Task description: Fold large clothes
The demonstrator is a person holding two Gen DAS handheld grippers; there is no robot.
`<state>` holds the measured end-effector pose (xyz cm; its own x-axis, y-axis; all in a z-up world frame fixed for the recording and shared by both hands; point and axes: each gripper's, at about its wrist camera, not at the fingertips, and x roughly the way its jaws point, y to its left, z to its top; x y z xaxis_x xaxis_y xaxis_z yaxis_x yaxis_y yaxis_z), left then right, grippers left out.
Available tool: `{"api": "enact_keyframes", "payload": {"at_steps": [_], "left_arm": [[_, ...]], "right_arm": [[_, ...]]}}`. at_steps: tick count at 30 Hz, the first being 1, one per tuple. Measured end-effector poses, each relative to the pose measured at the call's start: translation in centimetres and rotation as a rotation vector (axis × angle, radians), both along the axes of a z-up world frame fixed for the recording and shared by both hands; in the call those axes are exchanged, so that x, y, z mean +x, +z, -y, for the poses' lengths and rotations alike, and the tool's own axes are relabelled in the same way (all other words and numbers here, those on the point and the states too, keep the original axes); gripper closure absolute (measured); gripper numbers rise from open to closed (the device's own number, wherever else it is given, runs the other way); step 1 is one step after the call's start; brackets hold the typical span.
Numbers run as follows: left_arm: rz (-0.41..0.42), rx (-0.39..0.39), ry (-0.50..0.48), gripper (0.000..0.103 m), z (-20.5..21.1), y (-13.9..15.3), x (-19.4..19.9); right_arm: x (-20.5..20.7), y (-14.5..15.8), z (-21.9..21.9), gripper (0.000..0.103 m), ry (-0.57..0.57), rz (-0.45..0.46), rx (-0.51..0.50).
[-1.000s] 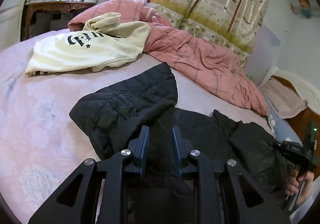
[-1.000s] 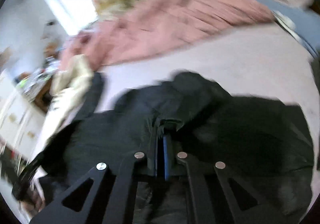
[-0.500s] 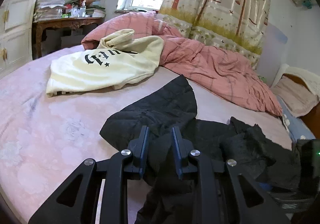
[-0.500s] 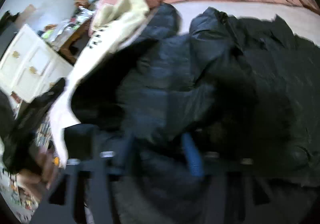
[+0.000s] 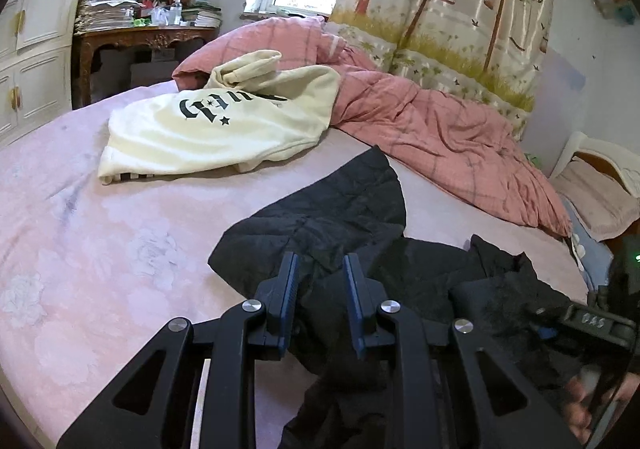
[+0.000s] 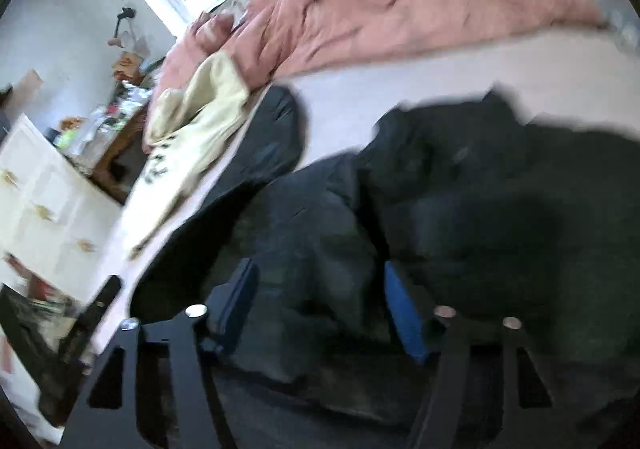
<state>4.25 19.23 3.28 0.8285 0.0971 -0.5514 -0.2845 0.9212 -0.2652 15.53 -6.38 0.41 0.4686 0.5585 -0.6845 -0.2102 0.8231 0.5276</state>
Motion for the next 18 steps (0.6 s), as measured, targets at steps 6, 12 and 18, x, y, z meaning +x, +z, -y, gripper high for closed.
{"api": "enact_keyframes", "payload": {"at_steps": [6,12,18], "left_arm": [[-0.061,-0.031,0.068,0.080,-1.7,-1.0,0.2],[-0.019,-0.105,0.080,0.080,-3.3,-1.0,-0.5],[0.001,-0.118,0.065,0.079,-3.5,-0.9,-0.4]], "right_arm": [[-0.7,-0.4,-7.6,0.036,0.300,-0.028,-0.035],[-1.1,1.3,-9.2,0.028,0.306,0.051,-0.006],[-0.5,4.5,-8.9,0.024,0.241,0.113,0.104]]}}
